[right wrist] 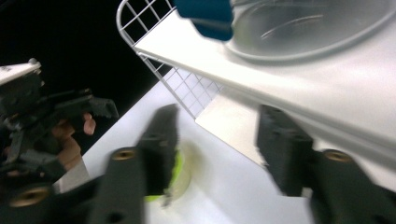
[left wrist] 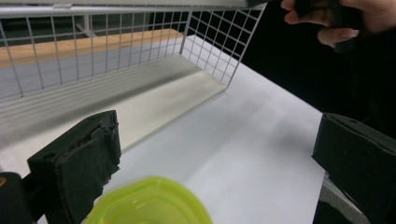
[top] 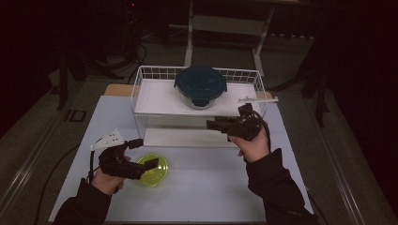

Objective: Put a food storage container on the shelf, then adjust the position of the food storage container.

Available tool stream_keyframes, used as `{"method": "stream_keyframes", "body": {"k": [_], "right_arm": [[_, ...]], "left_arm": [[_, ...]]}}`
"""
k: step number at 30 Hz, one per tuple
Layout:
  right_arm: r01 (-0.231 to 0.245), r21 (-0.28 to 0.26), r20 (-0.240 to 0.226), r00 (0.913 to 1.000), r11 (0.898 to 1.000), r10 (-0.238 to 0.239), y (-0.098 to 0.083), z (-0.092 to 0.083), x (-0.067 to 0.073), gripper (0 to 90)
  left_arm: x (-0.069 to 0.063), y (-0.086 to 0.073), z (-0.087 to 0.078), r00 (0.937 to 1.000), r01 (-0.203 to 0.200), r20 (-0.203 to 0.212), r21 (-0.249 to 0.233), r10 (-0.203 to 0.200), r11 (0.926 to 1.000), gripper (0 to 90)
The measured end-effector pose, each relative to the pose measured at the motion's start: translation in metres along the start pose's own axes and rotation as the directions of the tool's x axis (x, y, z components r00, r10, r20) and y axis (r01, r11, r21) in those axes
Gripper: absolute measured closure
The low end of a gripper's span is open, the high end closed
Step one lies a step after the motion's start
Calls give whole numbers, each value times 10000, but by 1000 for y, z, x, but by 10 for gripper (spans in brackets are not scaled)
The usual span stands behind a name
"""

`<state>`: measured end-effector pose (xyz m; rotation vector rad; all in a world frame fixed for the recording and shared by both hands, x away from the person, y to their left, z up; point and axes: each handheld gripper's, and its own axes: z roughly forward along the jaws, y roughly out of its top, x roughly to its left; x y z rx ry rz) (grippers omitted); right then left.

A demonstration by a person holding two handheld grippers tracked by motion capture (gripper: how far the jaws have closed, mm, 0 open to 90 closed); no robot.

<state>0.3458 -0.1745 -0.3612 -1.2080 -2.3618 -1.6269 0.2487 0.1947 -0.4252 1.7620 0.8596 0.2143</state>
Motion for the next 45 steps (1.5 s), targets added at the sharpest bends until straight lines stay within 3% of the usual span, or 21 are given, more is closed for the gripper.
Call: {"method": "stream_keyframes", "body": {"k": [6,9,12,14,17,23,29,33,35,36,37,38,40,41,43,45], "right_arm": [[721,-479,-171,9972,9963,-729,-24,-23,7,204],[1249,-646,-115,9920,9901,-1259,-37,-35,11,188],[1284,-817,-181,9913,9884,-1303,-44,-41,11,188],[1354,-888,-97,9905,9868,-1368,-58,-49,12,189],[1326,-875,-76,9910,9873,-1338,-71,-54,12,189],[1319,-988,-13,9912,9863,-1327,-93,-66,14,191],[1238,-1084,77,9923,9864,-1237,-107,-76,12,191],[1100,-1057,99,9939,9883,-1096,-114,-77,9,191],[1063,-1072,136,9943,9885,-1054,-116,-78,8,191],[1029,-1104,145,9947,9885,-1019,-117,-78,7,192],[1023,-1127,134,9948,9883,-1014,-118,-78,6,191],[992,-1134,121,9951,9886,-984,-118,-77,6,192],[975,-1120,128,9952,9889,-966,-119,-77,5,192],[959,-1130,113,9954,9890,-953,-120,-76,5,192],[991,-1102,111,9951,9890,-985,-120,-76,5,192],[1040,-1090,154,9946,9886,-1029,-121,-76,6,192]], "left_arm": [[6,-8,-8,9984,-285,-471,417,305,9987,34],[9,-12,-14,9966,-431,-688,447,462,9981,73],[14,-18,-21,9948,-445,-900,352,475,9984,121],[16,-21,-25,9921,-520,-1127,347,556,9980,191],[18,-27,-30,9918,-544,-1139,413,587,9977,290],[26,-39,-35,9899,-424,-1311,957,548,9945,517],[34,-58,-32,9820,-193,-1801,2047,570,9786,696],[41,-71,-28,9726,201,-2285,2696,436,9628,804],[43,-80,-26,9715,419,-2351,2952,301,9545,860],[44,-84,-24,9731,462,-2287,3114,277,9492,870],[44,-88,-21,9715,406,-2332,3440,435,9381,875],[44,-91,-18,9692,337,-2393,3616,578,9317,876],[44,-96,-13,9744,305,-2180,3705,550,9283,879],[44,-97,-11,9739,328,-2204,3730,542,9273,879],[43,-99,-7,9789,361,-2003,3602,395,9322,880],[43,-100,-4,9798,319,-1952,3628,424,9313,879]]}}
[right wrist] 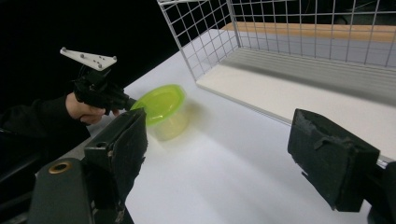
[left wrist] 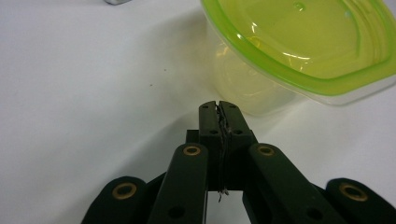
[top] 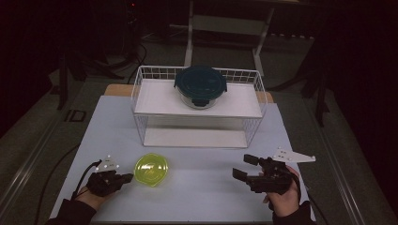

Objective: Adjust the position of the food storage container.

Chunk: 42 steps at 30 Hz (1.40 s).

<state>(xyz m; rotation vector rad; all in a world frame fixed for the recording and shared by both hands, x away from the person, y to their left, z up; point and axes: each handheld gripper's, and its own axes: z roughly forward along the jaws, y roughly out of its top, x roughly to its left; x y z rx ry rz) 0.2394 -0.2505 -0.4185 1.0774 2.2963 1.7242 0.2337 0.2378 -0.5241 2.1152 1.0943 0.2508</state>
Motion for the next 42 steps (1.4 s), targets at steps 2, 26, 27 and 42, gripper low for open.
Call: {"method": "stream_keyframes", "body": {"k": [2,26,27,42], "right_arm": [[-8,-33,9,10000,10000,8,-1,-1,-1,192],[-119,-116,82,9999,9999,120,-2,-6,-2,193],[-153,-124,76,9999,9998,153,-2,-6,-2,193],[-173,-50,81,9998,9998,174,-4,-8,-2,193]], "left_arm": [[-2,1,4,9999,-107,67,-7,107,9999,879],[-36,23,38,9904,-1182,770,364,1151,9923,881],[-35,24,38,9905,-1231,655,318,1208,9919,881],[-16,42,49,9925,-1117,536,303,1100,9933,881]]}}
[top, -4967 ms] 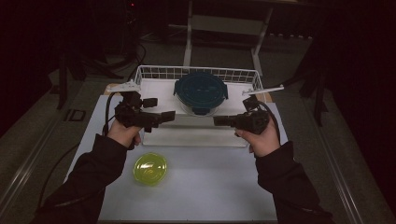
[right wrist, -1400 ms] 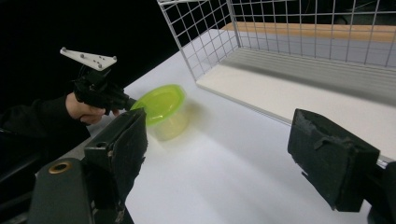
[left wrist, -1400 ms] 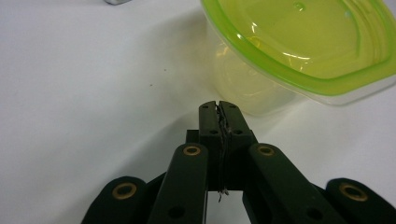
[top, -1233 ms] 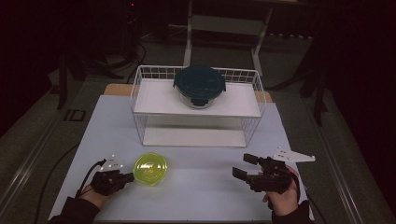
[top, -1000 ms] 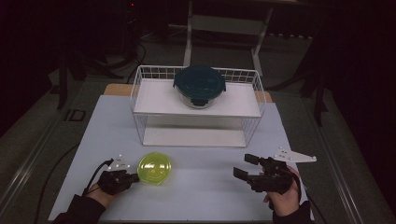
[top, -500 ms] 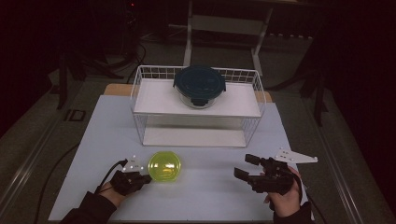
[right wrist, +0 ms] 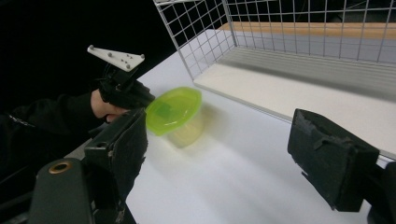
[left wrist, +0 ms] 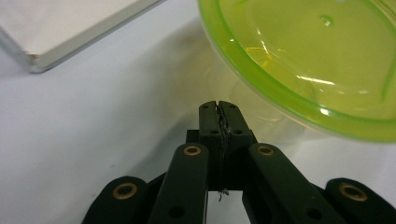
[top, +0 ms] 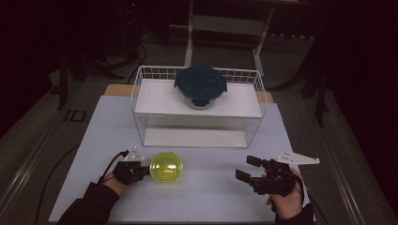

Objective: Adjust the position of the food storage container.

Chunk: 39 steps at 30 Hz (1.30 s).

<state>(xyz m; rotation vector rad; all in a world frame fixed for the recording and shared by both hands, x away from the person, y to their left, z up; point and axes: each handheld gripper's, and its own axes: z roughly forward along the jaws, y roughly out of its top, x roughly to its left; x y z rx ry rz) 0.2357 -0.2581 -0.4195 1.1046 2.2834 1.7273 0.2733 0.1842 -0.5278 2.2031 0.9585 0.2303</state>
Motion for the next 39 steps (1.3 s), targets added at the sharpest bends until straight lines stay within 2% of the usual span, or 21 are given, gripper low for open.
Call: {"method": "stream_keyframes", "body": {"k": [2,7,9,11,14,19,25,27,32,39], "right_arm": [[-14,-31,-10,10000,10000,14,0,0,0,193],[-3,1,-10,10000,10000,3,0,0,0,193],[-7,-7,-31,10000,10000,7,0,0,1,193],[-11,3,-38,10000,10000,11,0,0,1,193],[-33,4,-66,10000,10000,33,0,0,1,193],[10,30,-101,9999,10000,-10,0,1,2,193],[-43,99,-111,9999,9999,44,-1,4,1,193],[-32,118,-119,9999,9999,34,-1,4,1,193],[-95,11,-18,10000,10000,95,-2,1,0,193],[-88,-21,39,10000,10000,88,-2,-2,0,193]], "left_arm": [[-5,1,0,9998,-6,174,-10,6,10000,881],[-18,4,2,9989,-327,341,-37,328,9995,881],[-23,6,4,9978,-321,572,-41,323,9995,881],[-27,7,7,9977,-498,470,76,494,9987,881],[-25,8,9,9981,-483,394,56,481,9988,881],[-7,14,13,9997,-205,133,-187,207,9996,881],[7,21,24,9980,-202,585,-622,239,9979,881],[5,21,26,9957,-260,871,-707,322,9972,881],[-7,21,26,9930,-599,992,-499,646,9970,881],[-21,17,21,9904,-753,1134,-382,792,9964,881]]}}
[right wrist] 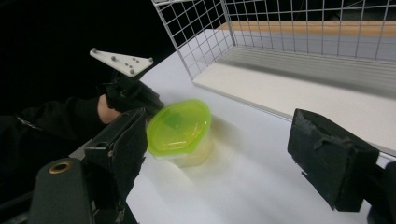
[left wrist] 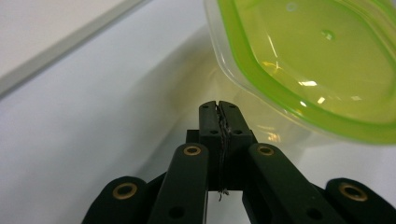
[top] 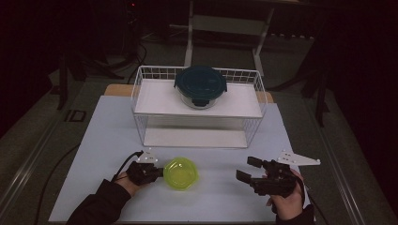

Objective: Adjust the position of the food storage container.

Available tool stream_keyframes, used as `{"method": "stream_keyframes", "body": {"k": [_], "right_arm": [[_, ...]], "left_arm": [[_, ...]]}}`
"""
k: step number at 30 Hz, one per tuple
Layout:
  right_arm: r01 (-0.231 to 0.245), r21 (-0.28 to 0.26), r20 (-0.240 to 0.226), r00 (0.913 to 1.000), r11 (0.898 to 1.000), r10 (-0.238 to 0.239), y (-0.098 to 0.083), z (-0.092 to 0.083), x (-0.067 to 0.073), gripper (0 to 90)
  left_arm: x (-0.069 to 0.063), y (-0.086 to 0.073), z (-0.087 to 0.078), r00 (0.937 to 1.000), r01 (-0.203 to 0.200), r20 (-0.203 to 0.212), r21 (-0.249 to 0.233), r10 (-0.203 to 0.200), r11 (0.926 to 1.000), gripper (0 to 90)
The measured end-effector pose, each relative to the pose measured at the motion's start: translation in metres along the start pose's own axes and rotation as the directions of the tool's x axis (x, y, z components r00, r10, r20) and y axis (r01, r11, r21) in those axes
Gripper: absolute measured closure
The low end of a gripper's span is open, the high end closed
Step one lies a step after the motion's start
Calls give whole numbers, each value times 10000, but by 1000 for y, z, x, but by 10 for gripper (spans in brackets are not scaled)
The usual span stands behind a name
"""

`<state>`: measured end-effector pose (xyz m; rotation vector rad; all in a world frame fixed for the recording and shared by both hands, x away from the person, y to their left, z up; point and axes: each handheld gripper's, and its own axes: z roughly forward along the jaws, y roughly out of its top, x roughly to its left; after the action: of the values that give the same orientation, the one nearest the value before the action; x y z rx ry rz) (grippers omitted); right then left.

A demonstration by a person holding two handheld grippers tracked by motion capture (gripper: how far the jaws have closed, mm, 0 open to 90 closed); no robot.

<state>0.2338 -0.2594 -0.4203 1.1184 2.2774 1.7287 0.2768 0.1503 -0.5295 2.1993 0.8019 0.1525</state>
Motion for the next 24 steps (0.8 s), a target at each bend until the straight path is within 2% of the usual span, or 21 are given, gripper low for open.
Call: {"method": "stream_keyframes", "body": {"k": [1,7,14,19,24], "right_arm": [[8,11,4,10000,10000,-8,0,0,0,193],[42,49,15,10000,10000,-42,0,2,1,193],[62,53,48,10000,10000,-63,1,2,2,193],[85,103,75,9999,9999,-86,0,3,2,193],[68,162,72,10000,9998,-69,-1,5,1,193]], "left_arm": [[-7,-1,0,9999,-32,104,134,31,9999,881],[-18,-2,2,9995,-120,279,224,114,9997,881],[-25,-1,5,9982,-189,570,193,178,9996,881],[-28,2,9,9971,-8,761,174,-6,9998,881],[-37,6,16,9950,-239,970,203,218,9995,881]]}}
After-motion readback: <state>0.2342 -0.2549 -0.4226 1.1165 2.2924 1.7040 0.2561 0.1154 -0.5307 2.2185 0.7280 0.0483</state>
